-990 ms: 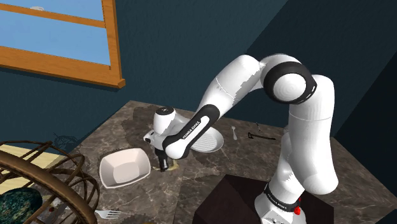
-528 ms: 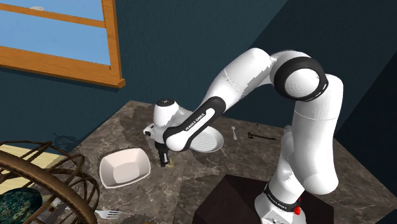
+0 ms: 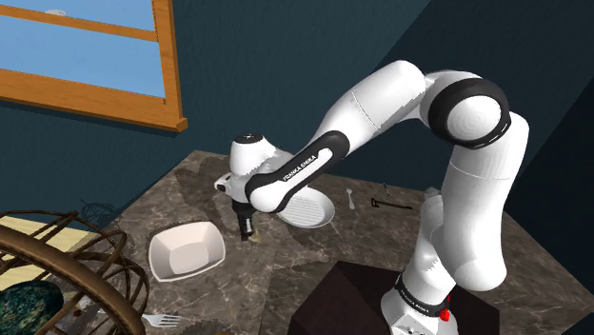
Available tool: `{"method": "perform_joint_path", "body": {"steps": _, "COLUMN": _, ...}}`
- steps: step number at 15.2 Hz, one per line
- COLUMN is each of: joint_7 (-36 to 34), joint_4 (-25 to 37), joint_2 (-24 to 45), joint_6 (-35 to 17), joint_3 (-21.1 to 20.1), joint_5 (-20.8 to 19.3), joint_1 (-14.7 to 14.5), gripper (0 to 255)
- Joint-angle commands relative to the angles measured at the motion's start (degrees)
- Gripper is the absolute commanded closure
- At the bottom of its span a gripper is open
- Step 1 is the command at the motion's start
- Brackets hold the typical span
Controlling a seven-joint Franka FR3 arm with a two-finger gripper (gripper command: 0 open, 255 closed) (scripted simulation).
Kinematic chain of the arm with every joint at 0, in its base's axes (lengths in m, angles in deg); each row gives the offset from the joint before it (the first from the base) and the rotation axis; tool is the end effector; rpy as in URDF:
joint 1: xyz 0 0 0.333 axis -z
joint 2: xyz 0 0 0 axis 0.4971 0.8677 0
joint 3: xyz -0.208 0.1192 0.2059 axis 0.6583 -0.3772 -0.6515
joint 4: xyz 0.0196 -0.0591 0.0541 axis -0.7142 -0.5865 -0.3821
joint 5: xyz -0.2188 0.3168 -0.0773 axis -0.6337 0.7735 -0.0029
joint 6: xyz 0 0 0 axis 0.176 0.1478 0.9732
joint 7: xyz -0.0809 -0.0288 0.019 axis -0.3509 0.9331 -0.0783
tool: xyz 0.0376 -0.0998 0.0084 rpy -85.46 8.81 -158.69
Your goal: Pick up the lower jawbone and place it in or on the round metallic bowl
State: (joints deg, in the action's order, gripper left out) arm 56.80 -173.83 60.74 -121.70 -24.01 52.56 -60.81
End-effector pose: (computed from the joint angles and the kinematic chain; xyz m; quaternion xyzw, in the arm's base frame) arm 0.4917 0.2269 0.2790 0.8586 0.5123 0.0044 0.0207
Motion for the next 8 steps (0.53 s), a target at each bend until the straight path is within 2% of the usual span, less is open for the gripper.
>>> {"method": "perform_joint_path", "body": {"steps": 1, "joint_7": -0.1, "joint_4": 0.3, "joint_2": -1.3, "joint_6": 1.6, "joint_3": 0.0, "joint_5": -0.2, "joint_1": -0.1, "gripper": 255}}
{"method": "perform_joint_path", "body": {"steps": 8, "joint_7": -10.8, "joint_4": -1.5, "joint_2": -3.0, "joint_6": 1.9, "joint_3": -3.7, "joint_5": -1.4, "joint_1": -6.1, "gripper": 255}}
